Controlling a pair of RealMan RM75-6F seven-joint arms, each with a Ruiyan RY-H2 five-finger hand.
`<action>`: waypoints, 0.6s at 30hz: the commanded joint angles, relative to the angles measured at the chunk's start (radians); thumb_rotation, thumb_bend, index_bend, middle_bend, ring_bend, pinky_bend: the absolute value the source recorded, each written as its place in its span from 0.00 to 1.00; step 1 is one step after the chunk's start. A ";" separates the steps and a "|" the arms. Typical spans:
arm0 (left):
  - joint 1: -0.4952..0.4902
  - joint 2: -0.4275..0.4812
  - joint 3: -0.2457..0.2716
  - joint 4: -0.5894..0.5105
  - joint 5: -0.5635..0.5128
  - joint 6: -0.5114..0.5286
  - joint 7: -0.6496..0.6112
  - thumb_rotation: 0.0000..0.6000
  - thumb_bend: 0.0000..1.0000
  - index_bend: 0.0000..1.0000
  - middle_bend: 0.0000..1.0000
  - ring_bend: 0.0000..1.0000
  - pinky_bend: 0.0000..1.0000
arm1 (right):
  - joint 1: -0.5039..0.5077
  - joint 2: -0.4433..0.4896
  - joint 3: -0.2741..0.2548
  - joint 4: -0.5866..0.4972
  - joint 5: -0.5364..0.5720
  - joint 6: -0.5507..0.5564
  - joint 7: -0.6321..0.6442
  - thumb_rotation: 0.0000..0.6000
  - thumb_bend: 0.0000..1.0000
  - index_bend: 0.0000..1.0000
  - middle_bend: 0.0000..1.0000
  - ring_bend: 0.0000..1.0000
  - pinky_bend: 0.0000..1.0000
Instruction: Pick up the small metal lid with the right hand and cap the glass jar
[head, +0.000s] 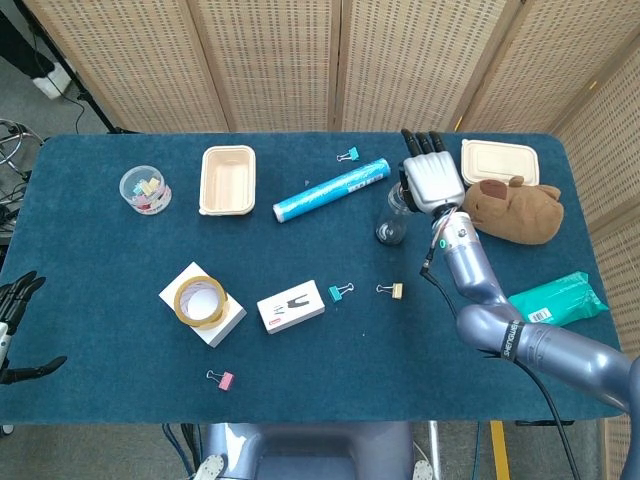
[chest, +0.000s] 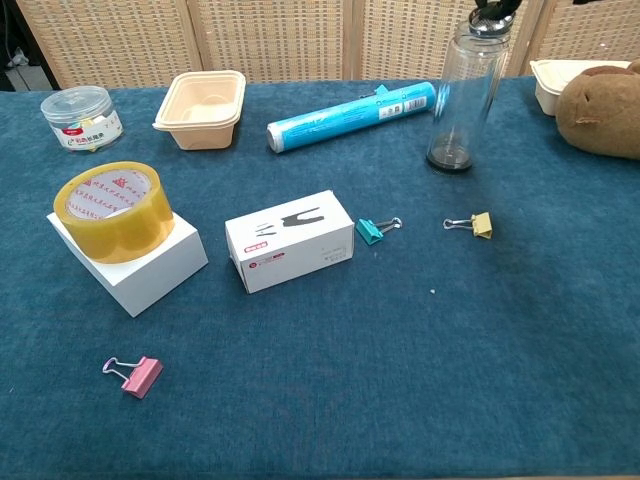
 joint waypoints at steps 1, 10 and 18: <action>0.001 0.000 0.000 0.001 0.000 0.002 -0.001 1.00 0.00 0.00 0.00 0.00 0.00 | 0.001 0.001 -0.001 -0.006 0.004 0.002 0.003 1.00 0.67 0.64 0.00 0.00 0.00; 0.001 0.002 0.001 0.003 0.003 0.004 -0.008 1.00 0.00 0.00 0.00 0.00 0.00 | 0.012 0.009 0.000 -0.021 0.019 0.008 0.005 1.00 0.67 0.64 0.00 0.00 0.00; 0.003 0.004 0.002 0.003 0.006 0.008 -0.011 1.00 0.00 0.00 0.00 0.00 0.00 | 0.017 0.010 -0.006 -0.026 0.035 0.004 0.010 1.00 0.67 0.57 0.00 0.00 0.00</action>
